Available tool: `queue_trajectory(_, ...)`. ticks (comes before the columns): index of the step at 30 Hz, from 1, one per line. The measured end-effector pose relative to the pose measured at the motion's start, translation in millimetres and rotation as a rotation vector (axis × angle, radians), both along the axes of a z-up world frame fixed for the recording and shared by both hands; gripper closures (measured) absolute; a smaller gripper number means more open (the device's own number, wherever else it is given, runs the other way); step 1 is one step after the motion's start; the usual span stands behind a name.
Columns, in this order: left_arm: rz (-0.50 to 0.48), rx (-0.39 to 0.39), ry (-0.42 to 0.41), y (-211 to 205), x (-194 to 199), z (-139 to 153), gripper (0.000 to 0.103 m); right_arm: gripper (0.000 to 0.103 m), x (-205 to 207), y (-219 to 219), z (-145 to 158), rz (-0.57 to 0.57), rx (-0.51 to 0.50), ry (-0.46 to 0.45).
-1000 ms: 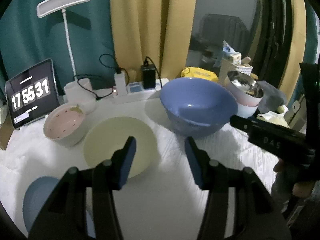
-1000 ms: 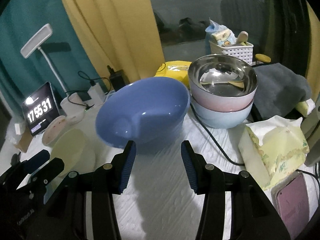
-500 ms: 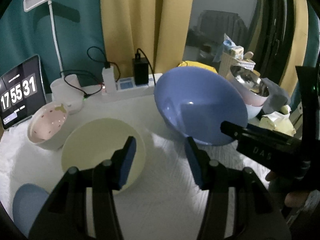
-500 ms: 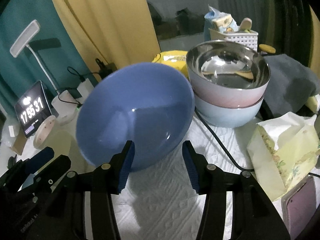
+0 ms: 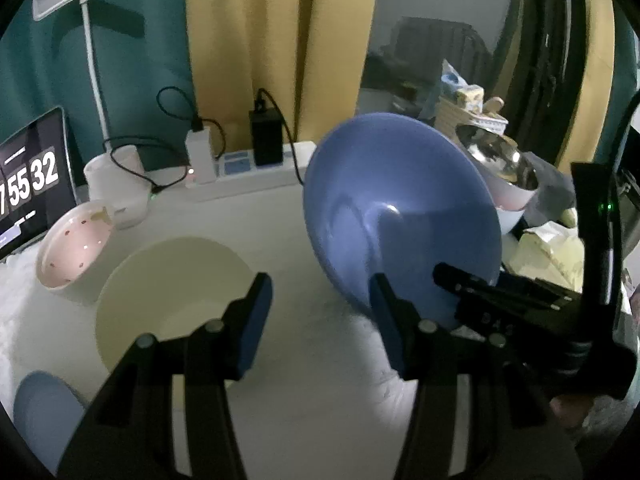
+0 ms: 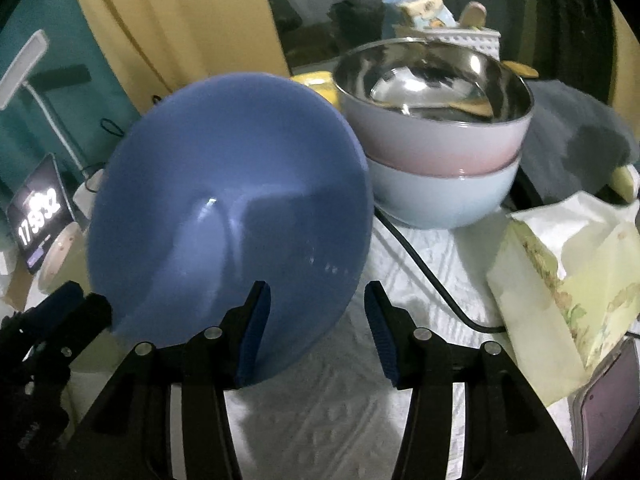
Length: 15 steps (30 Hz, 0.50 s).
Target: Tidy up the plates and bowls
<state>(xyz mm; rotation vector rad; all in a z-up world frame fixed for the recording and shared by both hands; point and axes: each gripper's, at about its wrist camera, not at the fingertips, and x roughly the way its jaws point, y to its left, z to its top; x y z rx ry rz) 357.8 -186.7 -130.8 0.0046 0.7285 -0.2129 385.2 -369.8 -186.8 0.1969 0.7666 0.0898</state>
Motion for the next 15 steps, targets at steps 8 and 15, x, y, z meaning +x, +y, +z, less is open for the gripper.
queue_trajectory(8, -0.02, 0.059, -0.027, -16, 7, -4, 0.051, 0.075, 6, -12, -12, -0.001, 0.072, 0.063)
queue_trajectory(15, -0.044, 0.08, -0.033, -26, 10, -10, 0.052, 0.078, 2, -16, -13, 0.011, 0.077, 0.044)
